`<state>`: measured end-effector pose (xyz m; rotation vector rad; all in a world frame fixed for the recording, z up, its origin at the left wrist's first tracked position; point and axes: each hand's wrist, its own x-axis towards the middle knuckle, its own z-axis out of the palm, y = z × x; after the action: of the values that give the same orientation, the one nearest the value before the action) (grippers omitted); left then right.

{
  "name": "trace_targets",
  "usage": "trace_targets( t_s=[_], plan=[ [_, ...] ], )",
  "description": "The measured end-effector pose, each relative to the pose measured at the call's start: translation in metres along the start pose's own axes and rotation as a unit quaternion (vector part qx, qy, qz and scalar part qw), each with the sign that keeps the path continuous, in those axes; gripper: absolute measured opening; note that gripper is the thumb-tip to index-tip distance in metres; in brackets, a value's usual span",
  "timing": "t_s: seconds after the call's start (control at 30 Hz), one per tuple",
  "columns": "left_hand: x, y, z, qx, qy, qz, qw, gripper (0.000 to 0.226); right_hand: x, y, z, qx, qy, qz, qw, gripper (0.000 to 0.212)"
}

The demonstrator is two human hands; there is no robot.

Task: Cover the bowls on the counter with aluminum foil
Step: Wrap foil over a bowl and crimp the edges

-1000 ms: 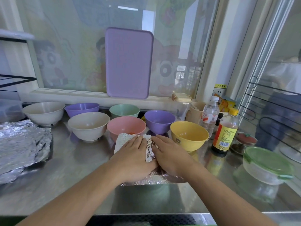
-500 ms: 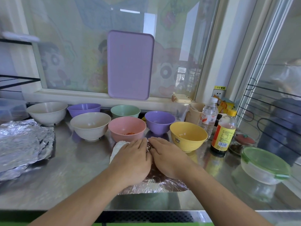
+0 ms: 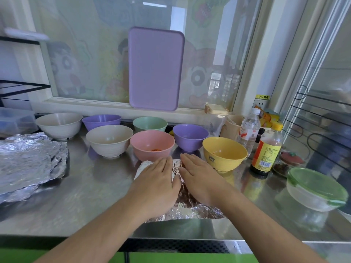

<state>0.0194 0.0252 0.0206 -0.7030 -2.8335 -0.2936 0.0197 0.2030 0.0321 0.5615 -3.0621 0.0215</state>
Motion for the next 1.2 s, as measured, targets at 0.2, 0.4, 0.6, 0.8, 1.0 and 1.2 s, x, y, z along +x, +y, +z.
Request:
trace_targets(
  t_s=[0.2, 0.4, 0.6, 0.8, 1.0, 1.2],
  plan=[
    [-0.002, 0.002, -0.005, -0.035, -0.004, -0.017, 0.999, 0.087, -0.022, -0.008, 0.013, 0.052, 0.093, 0.055, 0.993, 0.102],
    [-0.027, 0.009, -0.010, -0.019, 0.008, -0.013, 1.000, 0.075, -0.023, -0.005, 0.010, 0.022, 0.051, 0.032, 0.998, 0.059],
    [-0.022, 0.007, -0.008, 0.041, -0.014, 0.021, 0.999, 0.100, 0.007, -0.014, -0.003, -0.043, 0.089, -0.026, 0.995, 0.085],
    [-0.022, 0.010, -0.022, -0.014, -0.018, 0.006, 1.000, 0.083, 0.004, -0.014, -0.008, 0.033, 0.058, -0.021, 0.998, 0.054],
    [0.012, 0.009, -0.009, 0.090, -0.002, 0.023, 0.996, 0.024, -0.001, -0.008, -0.008, 0.024, 0.146, -0.023, 0.989, 0.089],
    [0.022, 0.003, 0.003, 0.167, -0.011, 0.078, 0.983, 0.051, -0.010, 0.022, 0.021, 0.037, 0.122, 0.022, 0.992, 0.031]
  ],
)
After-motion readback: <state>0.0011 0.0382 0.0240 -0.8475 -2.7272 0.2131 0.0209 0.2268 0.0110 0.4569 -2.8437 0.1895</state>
